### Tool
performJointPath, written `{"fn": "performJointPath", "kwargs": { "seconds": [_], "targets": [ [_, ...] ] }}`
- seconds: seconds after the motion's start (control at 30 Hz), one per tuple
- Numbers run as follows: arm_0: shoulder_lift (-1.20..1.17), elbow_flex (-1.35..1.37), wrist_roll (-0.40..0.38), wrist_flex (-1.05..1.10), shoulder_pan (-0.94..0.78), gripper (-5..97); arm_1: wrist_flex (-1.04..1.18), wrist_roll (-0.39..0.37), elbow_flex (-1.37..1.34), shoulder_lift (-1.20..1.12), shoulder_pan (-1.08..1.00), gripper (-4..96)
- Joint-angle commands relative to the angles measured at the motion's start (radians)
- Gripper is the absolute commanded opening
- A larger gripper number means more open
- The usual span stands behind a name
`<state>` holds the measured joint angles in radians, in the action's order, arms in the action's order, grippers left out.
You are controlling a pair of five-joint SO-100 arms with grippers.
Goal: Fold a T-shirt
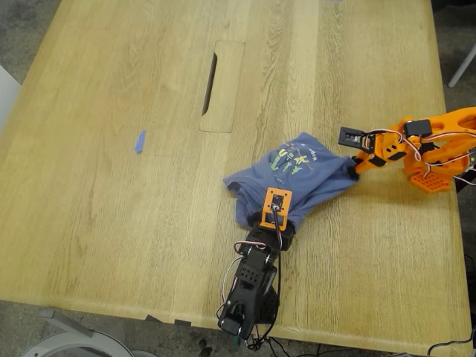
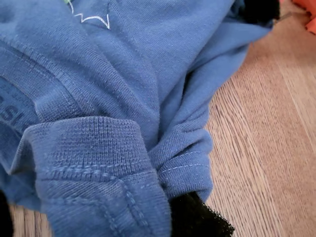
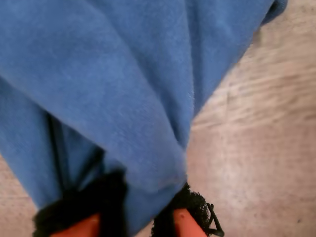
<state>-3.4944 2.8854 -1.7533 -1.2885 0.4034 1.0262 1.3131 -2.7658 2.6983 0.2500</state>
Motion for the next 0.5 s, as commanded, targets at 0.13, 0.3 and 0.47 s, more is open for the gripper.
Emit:
{"fn": "performJointPath", "kwargs": {
  "seconds": [0.13,0.3,0.47],
  "targets": [
    [-0.061,-0.183,-0.071,-0.126,0.146,52,0.041,-0.032,-0.015,0.084,0.048,33.9],
    [0.066,-0.282,-0.115,-0.245,0.252,49,0.074,-0.054,0.005,0.091,0.060,39.2],
    [0.178,-0.368,-0.107,-0.359,0.253,48,0.115,-0.052,0.046,0.091,0.061,41.2]
  ]
}}
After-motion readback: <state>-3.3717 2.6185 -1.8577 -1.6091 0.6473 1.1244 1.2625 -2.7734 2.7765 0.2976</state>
